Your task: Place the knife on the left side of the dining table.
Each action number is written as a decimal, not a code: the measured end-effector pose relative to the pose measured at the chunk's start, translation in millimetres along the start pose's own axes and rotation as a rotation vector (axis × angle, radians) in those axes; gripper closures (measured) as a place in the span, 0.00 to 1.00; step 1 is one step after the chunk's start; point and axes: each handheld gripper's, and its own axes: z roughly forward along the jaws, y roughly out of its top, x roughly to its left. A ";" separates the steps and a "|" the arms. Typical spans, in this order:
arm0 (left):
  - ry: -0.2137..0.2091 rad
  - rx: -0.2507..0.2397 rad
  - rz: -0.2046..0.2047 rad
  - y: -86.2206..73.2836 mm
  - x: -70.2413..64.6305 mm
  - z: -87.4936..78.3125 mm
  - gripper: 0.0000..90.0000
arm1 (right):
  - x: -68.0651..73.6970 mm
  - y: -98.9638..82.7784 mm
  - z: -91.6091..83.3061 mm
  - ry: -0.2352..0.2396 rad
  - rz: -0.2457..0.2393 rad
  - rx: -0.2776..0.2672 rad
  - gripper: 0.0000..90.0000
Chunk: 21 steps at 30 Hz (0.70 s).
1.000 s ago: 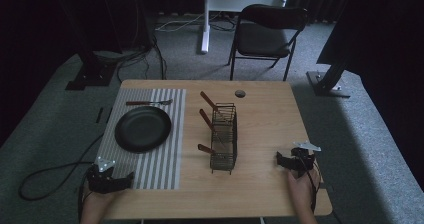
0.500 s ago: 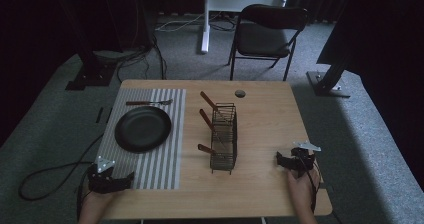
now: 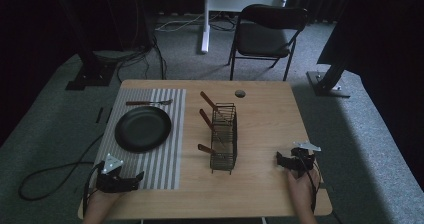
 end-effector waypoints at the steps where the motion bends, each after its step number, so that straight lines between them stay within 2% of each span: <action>1: -0.028 -0.015 0.022 5.3 -5.2 -1.7 0.01 | -0.1 0.0 0.0 0.000 -0.001 0.000 0.13; 2: -0.028 -0.015 0.022 5.3 -5.2 -1.7 0.01 | -0.1 0.0 0.0 0.000 -0.001 0.000 0.13; 3: -0.057 -0.027 0.040 11.2 -11.1 -3.6 0.01 | 0.0 0.0 0.0 0.000 0.000 0.000 0.13; 6: -0.056 -0.036 0.057 14.3 -15.2 -5.0 0.01 | 0.0 0.0 0.0 0.000 0.000 0.000 0.13; 8: -0.091 -0.057 0.102 26.8 -29.2 -7.5 0.01 | 0.0 0.0 0.0 0.000 0.000 0.000 0.13; 10: -0.105 -0.070 0.110 29.6 -32.1 -8.3 0.01 | 0.0 0.0 0.0 0.000 0.000 0.000 0.13; 13: -0.134 -0.085 0.144 38.0 -40.9 -9.2 0.01 | -0.1 0.0 0.0 0.000 -0.001 0.000 0.13; 14: -0.150 -0.096 0.167 42.6 -46.3 -9.3 0.01 | 0.0 0.0 0.0 0.000 0.000 0.000 0.13; 15: -0.150 -0.096 0.167 42.6 -46.3 -9.3 0.01 | 0.0 0.0 0.0 0.000 0.000 0.000 0.13; 16: -0.176 -0.108 0.188 46.0 -50.8 -8.0 0.01 | -0.1 0.0 0.0 0.000 -0.001 0.000 0.13; 19: -0.184 -0.107 0.202 49.2 -54.9 -5.9 0.01 | -0.1 0.0 0.0 0.000 -0.001 0.000 0.13; 21: -0.204 -0.128 0.214 52.1 -59.3 -6.0 0.01 | -0.1 0.0 0.0 0.000 -0.001 0.000 0.13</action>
